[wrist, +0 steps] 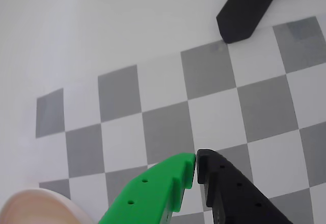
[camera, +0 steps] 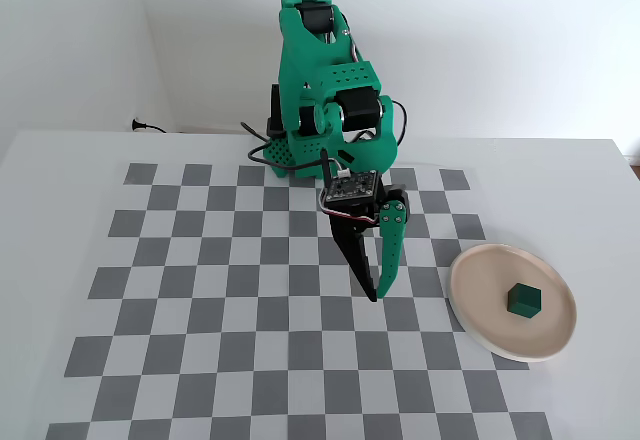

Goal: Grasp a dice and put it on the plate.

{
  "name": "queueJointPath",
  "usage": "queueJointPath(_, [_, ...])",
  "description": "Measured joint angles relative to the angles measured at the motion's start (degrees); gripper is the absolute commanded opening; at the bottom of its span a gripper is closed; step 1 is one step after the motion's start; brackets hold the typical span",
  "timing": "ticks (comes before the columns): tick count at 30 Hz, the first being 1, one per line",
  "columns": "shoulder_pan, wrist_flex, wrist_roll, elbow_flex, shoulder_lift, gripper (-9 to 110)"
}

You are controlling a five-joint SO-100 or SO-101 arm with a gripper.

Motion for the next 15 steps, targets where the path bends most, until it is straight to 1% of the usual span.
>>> queueJointPath(15, [6.59,-10.72,15.64,21.71,17.84,-4])
